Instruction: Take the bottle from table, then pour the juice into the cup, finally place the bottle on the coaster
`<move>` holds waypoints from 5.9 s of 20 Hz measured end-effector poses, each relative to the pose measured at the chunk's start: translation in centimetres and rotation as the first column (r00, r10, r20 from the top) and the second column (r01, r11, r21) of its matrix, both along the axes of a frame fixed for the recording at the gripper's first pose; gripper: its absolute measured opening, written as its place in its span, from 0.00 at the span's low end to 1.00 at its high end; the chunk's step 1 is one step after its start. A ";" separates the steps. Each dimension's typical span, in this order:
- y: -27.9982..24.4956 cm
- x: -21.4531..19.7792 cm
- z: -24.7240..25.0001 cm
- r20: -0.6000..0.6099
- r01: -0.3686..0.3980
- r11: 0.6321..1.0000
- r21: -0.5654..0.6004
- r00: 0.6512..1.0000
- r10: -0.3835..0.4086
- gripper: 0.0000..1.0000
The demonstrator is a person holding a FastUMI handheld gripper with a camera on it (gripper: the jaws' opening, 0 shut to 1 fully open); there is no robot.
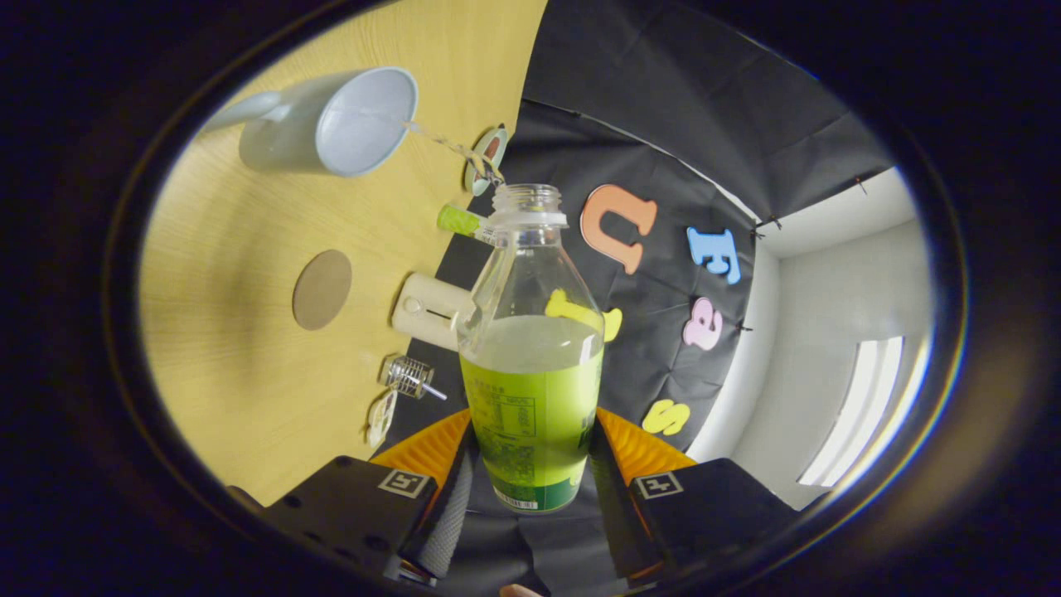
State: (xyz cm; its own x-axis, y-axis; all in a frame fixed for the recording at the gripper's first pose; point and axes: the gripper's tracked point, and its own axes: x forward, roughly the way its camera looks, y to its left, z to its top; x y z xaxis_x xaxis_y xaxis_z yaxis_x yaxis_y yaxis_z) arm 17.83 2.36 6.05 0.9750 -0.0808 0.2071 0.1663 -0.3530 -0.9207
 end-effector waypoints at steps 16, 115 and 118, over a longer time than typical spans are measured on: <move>1.2 -0.5 1.9 0.022 -0.014 0.997 -0.073 1.000 0.015 0.75; 2.5 13.5 -16.8 -0.252 0.343 -0.291 0.893 0.917 0.309 0.78; 3.0 13.6 -17.1 -0.246 0.339 -0.279 0.898 0.915 0.321 0.79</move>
